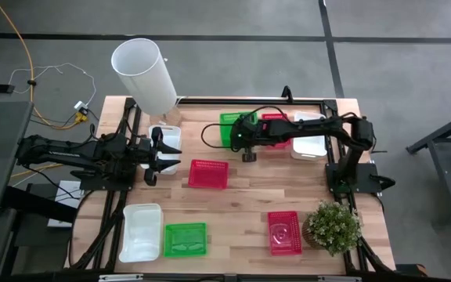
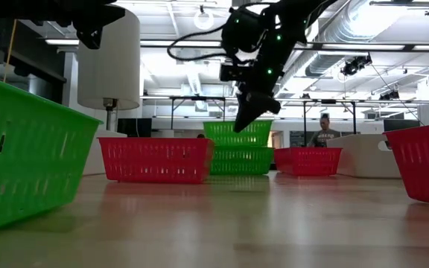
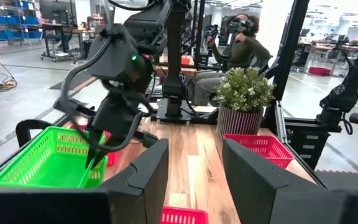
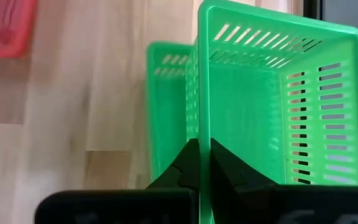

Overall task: Stack baskets by color
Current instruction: Stack the middle green bin on the top green bin

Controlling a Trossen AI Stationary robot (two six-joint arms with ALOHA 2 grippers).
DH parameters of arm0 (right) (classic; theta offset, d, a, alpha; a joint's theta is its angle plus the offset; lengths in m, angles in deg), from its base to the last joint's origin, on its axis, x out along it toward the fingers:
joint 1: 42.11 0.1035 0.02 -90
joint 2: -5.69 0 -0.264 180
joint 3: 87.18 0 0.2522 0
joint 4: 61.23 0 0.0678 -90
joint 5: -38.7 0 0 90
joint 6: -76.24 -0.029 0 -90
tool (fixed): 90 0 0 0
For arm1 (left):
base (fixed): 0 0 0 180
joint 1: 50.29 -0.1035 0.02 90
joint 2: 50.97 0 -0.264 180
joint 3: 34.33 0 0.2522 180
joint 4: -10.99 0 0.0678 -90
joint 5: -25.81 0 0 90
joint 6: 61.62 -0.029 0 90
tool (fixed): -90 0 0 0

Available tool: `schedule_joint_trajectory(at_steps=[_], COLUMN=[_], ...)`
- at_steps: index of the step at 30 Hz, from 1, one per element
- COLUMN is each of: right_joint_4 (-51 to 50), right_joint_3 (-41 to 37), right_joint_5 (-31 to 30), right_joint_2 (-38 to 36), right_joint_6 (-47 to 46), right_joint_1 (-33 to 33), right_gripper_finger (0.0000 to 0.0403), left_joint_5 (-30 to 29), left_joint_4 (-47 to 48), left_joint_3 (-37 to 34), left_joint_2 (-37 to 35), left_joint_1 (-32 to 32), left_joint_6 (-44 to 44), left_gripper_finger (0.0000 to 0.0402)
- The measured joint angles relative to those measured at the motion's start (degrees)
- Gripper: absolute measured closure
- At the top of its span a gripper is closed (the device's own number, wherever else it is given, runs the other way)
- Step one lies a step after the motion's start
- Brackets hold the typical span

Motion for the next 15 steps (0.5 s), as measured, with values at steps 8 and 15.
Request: schedule_joint_trajectory(at_steps=[8, 15], right_joint_4=[-1.77, -0.68], right_joint_3=[-0.02, -0.07], right_joint_5=[1.25, 0.32], right_joint_2=[-0.56, -0.32], right_joint_6=[2.57, 2.55], right_joint_1=[2.23, 1.22], right_gripper_finger=[0.0403, 0.0403], left_joint_5=[0.0, 0.0], left_joint_4=[0.0, 0.0], left_joint_3=[0.0, 0.0], left_joint_2=[0.0, 0.0], left_joint_1=[0.0, 0.0], left_joint_6=[0.0, 0.0], left_gripper_finger=[0.0261, 0.0261])
